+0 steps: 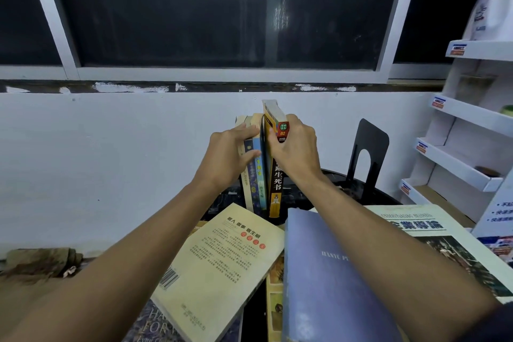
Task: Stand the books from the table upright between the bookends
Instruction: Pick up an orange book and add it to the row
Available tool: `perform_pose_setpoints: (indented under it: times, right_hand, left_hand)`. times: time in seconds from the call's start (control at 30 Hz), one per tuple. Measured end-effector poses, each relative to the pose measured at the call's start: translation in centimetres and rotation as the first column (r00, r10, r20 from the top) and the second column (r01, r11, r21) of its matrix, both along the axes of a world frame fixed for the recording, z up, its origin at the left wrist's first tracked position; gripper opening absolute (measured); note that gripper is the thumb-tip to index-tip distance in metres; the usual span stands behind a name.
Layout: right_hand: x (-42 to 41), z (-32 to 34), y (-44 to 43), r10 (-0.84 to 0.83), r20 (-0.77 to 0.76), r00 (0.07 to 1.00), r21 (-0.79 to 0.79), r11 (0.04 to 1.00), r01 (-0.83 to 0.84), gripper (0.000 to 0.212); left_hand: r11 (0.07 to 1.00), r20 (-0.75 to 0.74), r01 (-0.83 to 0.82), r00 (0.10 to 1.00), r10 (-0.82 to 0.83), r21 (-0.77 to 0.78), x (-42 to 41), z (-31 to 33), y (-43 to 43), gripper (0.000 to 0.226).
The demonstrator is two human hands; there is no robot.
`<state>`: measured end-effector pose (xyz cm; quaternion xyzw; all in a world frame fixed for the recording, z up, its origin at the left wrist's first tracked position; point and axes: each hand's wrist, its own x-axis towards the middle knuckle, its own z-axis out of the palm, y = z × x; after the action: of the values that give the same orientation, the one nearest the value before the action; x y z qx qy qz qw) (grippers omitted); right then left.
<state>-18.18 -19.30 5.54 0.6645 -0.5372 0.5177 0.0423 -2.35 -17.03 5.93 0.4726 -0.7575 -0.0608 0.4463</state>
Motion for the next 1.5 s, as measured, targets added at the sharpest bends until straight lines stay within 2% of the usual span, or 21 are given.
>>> perform_pose_setpoints:
  times: [0.13, 0.27, 0.43, 0.57, 0.67, 1.23, 1.5]
  right_hand:
    - [-0.4, 0.1, 0.1, 0.046, 0.02, 0.999, 0.024, 0.999, -0.046, 0.03]
    - [-1.0, 0.2, 0.9, 0.209, 0.038, 0.977, 0.12, 0.97, -0.212, 0.048]
    - [-2.8, 0.5, 1.4, 0.388, -0.001, 0.922, 0.218, 0.9, -0.379, 0.046]
    - [-3.7, 0.7, 1.2, 0.474, -0.08, 0.877, 0.359, 0.834, -0.418, 0.07]
    - [-3.8, 0.4, 0.8, 0.482, -0.087, 0.872, 0.372, 0.828, -0.42, 0.075]
    - [-3.1, 0.6, 1.0, 0.486, -0.047, 0.873, 0.352, 0.826, -0.44, 0.073]
    - [-4.5, 0.7, 2.6, 0.473, -0.059, 0.879, 0.435, 0.805, -0.404, 0.088]
  left_hand:
    - [1.0, -0.007, 0.012, 1.0, -0.011, 0.005, -0.1, 0.1, 0.2, 0.048]
    - [1.0, -0.005, 0.005, 1.0, -0.005, 0.022, 0.0, 0.1, 0.1, 0.05]
    - [1.0, -0.014, 0.017, 1.0, -0.017, 0.018, -0.1, 0.2, 0.3, 0.048]
    - [1.0, -0.015, 0.005, 1.0, -0.005, 0.025, -0.3, 0.3, 0.3, 0.049]
    - [1.0, -0.012, 0.001, 1.0, 0.0, 0.025, -0.3, 0.3, 0.3, 0.051]
    - [0.999, -0.028, -0.012, 1.0, 0.013, 0.036, -0.3, 0.4, 0.6, 0.052]
    - [1.0, 0.079, -0.017, 0.997, 0.019, -0.024, -1.0, 0.5, 2.4, 0.047]
